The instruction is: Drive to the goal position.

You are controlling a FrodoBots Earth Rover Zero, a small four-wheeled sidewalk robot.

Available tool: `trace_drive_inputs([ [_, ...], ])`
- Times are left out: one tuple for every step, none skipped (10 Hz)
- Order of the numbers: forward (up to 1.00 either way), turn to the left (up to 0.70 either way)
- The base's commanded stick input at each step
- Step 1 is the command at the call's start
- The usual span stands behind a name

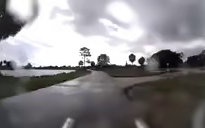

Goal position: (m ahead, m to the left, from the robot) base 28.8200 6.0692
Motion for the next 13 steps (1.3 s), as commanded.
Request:
trace_drive_inputs([
  [1.0,0.0],
  [1.0,0.0],
  [1.0,0.0],
  [1.0,0.0],
  [1.0,0.0],
  [1.0,0.0],
  [1.0,0.0],
  [1.0,0.0],
  [1.0,0.0],
  [1.0,0.0],
  [1.0,0.0],
  [1.0,0.0],
  [1.0,0.0],
])
